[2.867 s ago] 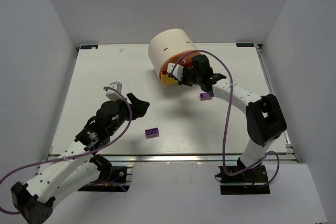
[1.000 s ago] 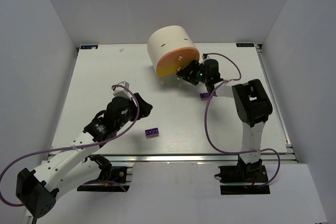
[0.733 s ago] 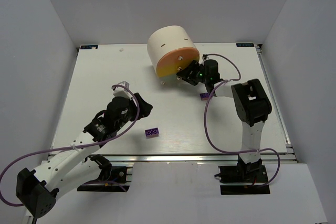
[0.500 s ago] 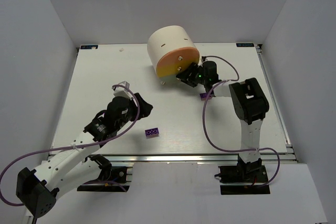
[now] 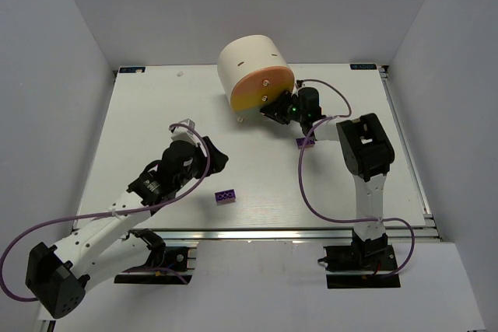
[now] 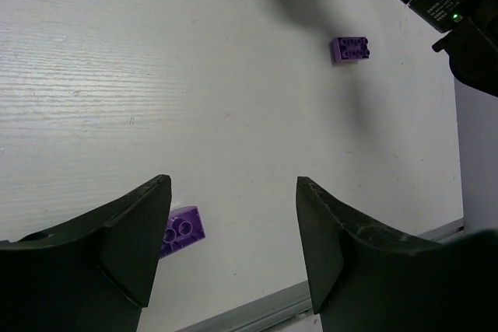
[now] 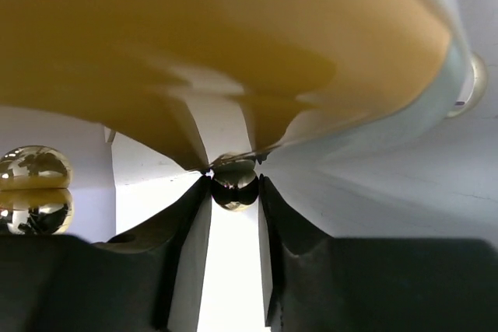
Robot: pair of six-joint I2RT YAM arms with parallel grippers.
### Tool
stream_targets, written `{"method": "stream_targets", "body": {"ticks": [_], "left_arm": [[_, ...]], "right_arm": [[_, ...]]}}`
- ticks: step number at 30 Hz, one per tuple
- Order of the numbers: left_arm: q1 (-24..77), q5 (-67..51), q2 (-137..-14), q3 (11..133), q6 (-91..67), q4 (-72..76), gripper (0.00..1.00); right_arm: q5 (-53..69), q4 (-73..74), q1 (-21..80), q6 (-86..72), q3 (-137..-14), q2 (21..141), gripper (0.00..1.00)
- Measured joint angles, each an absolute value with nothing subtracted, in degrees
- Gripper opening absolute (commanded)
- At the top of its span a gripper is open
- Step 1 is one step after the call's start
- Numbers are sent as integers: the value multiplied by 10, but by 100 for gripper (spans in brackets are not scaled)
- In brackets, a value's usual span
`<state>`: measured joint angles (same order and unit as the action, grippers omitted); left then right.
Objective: Sort the legos into containers by color
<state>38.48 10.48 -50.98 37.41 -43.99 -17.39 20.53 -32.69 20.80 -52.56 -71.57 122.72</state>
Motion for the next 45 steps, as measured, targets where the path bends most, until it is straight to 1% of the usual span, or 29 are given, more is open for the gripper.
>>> {"method": "stream_targets", "body": {"ticks": [3, 6, 10, 13, 17, 20, 21, 23, 24, 26, 31, 35, 36, 37, 39, 42, 44, 45], "left_arm": [[385, 101, -515, 375, -440, -171, 75], [385, 98, -519, 375, -440, -170, 75], [385, 96, -520, 375, -440, -166, 75], [385, 92, -520, 375, -440, -164, 75], [385, 81, -519, 368, -440, -160, 75], [385, 75, -519, 359, -440, -159, 75], [385, 72, -519, 355, -440, -159, 76], [385, 68, -519, 349, -440, -160, 76], [385, 66, -519, 346, -440, -160, 77], [385, 65, -519, 342, -440, -161, 78], [385, 64, -519, 342, -440, -169, 80], [385, 64, -524, 342, -440, -182, 80], [385, 64, -527, 342, -440, -185, 80], [385, 64, -532, 342, -440, -190, 80], [388, 64, -547, 346, -437, -200, 80], [389, 60, -581, 357, -426, -213, 79], [390, 53, -605, 366, -417, -220, 79], [390, 50, -616, 370, -412, -222, 79]], "right_arm": [[205, -329, 208, -527, -715, 1227, 20], [205, -340, 207, -528, -707, 1227, 19], [208, -375, 205, -533, -669, 1213, 18], [216, -392, 201, -534, -617, 1182, 16], [231, -413, 194, -534, -538, 1133, 18], [239, -420, 191, -533, -494, 1103, 25], [242, -420, 191, -531, -484, 1096, 41], [244, -420, 191, -529, -473, 1087, 63], [246, -420, 191, -525, -470, 1086, 80], [251, -418, 191, -519, -469, 1085, 89], [300, -410, 186, -467, -470, 1078, 88], [362, -333, 180, -360, -477, 1038, 82], [378, -302, 180, -322, -482, 1022, 79], [390, -275, 180, -287, -485, 1008, 77], [423, -196, 180, -190, -496, 968, 71], [473, -62, 180, -17, -507, 899, 70], [498, 39, 180, 128, -511, 848, 72], [504, 91, 180, 208, -514, 824, 71]]}}
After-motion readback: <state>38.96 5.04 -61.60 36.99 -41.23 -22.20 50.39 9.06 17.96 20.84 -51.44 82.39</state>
